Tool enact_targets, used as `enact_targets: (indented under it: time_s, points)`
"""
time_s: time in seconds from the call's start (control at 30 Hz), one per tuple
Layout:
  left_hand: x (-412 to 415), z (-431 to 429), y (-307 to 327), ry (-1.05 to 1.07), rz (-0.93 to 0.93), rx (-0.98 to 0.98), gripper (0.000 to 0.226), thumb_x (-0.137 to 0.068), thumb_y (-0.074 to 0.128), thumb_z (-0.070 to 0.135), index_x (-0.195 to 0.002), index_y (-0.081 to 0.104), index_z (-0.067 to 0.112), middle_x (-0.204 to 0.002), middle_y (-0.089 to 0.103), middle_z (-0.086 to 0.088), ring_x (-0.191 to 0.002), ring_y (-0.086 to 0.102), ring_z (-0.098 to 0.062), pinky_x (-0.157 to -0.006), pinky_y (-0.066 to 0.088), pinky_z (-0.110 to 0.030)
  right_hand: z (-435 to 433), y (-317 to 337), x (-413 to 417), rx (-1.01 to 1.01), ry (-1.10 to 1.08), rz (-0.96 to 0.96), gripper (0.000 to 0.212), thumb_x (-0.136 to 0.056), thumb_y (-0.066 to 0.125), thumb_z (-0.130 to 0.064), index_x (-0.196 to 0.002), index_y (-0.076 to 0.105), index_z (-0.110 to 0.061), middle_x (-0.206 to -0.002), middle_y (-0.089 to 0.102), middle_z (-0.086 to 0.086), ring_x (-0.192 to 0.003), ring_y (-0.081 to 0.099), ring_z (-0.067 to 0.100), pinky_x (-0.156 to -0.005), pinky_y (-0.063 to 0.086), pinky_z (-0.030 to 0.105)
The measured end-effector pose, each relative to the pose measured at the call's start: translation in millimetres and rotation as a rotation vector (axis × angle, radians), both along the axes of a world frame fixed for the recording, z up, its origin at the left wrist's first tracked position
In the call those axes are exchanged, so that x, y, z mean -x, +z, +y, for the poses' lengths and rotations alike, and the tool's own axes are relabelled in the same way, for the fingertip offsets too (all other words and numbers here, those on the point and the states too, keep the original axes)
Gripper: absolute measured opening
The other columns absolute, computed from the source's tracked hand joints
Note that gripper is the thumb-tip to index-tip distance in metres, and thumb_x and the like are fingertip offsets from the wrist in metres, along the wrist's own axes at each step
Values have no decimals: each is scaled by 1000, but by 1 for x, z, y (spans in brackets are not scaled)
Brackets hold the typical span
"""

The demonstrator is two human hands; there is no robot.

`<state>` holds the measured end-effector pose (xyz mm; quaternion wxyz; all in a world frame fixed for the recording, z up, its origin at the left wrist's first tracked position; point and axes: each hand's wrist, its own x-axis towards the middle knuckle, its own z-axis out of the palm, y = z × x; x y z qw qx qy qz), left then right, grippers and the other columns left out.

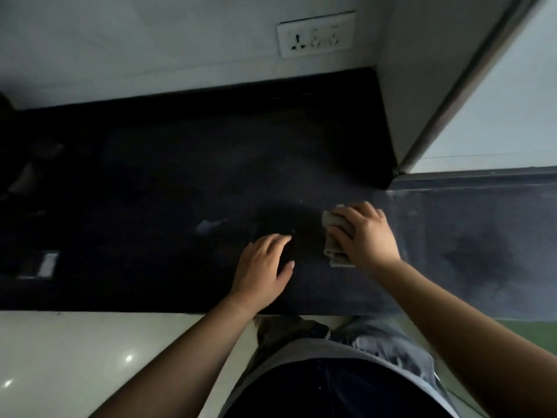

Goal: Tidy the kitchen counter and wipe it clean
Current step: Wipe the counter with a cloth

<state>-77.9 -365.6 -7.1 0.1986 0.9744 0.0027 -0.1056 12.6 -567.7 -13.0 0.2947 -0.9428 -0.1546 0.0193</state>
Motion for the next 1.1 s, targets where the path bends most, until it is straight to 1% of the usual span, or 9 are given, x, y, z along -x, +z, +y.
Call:
enact_targets:
  time_s: [0.2, 0.33, 0.5, 0.67, 0.73, 0.83, 0.97, 1.03, 1.1]
  points:
    - [21, 119, 4, 94, -48, -40, 46, -90, 53, 34, -132, 48, 16, -134, 52, -3, -125, 46, -19, -103, 36, -31, 91, -11, -32, 138, -153, 33, 31, -87, 56, -33, -115, 56, -20, -123, 47, 9, -105, 42, 35, -74, 39, 36]
    - [23, 173, -11, 114, -10, -86, 47, -89, 54, 34, -132, 48, 16, -138, 48, -4, -129, 43, -21, -103, 36, -33, 127, -29, 13, 180, -197, 10, 28, -87, 58, -27, -113, 59, -20, -123, 52, 9, -105, 42, 39, -73, 47, 45]
    - [20, 206, -27, 133, -13, -131, 47, -86, 59, 31, -128, 52, 12, -139, 49, -11, -128, 45, -29, -101, 39, -42, 119, -40, 54, 225, -169, -54, 32, -90, 51, -37, -117, 58, -21, -122, 54, 11, -103, 44, 40, -65, 50, 44]
    - [16, 234, -33, 150, -56, -143, 47, -87, 58, 31, -129, 51, 12, -139, 48, -11, -128, 44, -28, -101, 39, -43, 152, -35, 7, 181, -470, 27, 32, -91, 49, -35, -120, 52, -21, -127, 46, 13, -109, 37, 39, -72, 47, 47]
    - [15, 243, -36, 176, -69, -156, 46, -88, 53, 34, -129, 51, 13, -139, 48, -10, -128, 44, -28, -100, 40, -44, 178, -35, -3, 184, -419, 21, 31, -92, 49, -36, -119, 52, -22, -127, 46, 12, -107, 38, 39, -74, 46, 47]
    - [15, 256, -38, 211, -66, -215, 52, -86, 41, 42, -128, 51, 13, -138, 48, -10, -127, 45, -29, -97, 43, -50, 202, -40, 14, 167, -192, -32, 27, -89, 55, -35, -113, 57, -22, -121, 51, 8, -101, 43, 37, -67, 48, 42]
    - [27, 269, -44, 240, -41, -247, 55, -86, 36, 45, -130, 48, 15, -139, 48, -9, -127, 45, -29, -94, 43, -55, 187, -52, 38, 212, 42, -180, 27, -87, 52, -38, -103, 63, -19, -112, 59, 7, -90, 49, 36, -65, 51, 39]
    - [41, 273, -46, 275, -49, -217, 55, -87, 36, 44, -131, 48, 14, -140, 47, -9, -127, 45, -28, -95, 42, -55, 186, -52, 31, 210, 17, -173, 30, -87, 49, -39, -103, 63, -18, -111, 59, 7, -91, 48, 36, -65, 49, 38]
    - [58, 275, -49, 317, -53, -189, 55, -88, 36, 44, -132, 48, 14, -141, 45, -9, -129, 43, -28, -99, 39, -55, 204, -48, 19, 190, -128, -97, 33, -88, 47, -40, -110, 60, -20, -115, 56, 8, -98, 45, 36, -60, 50, 40]
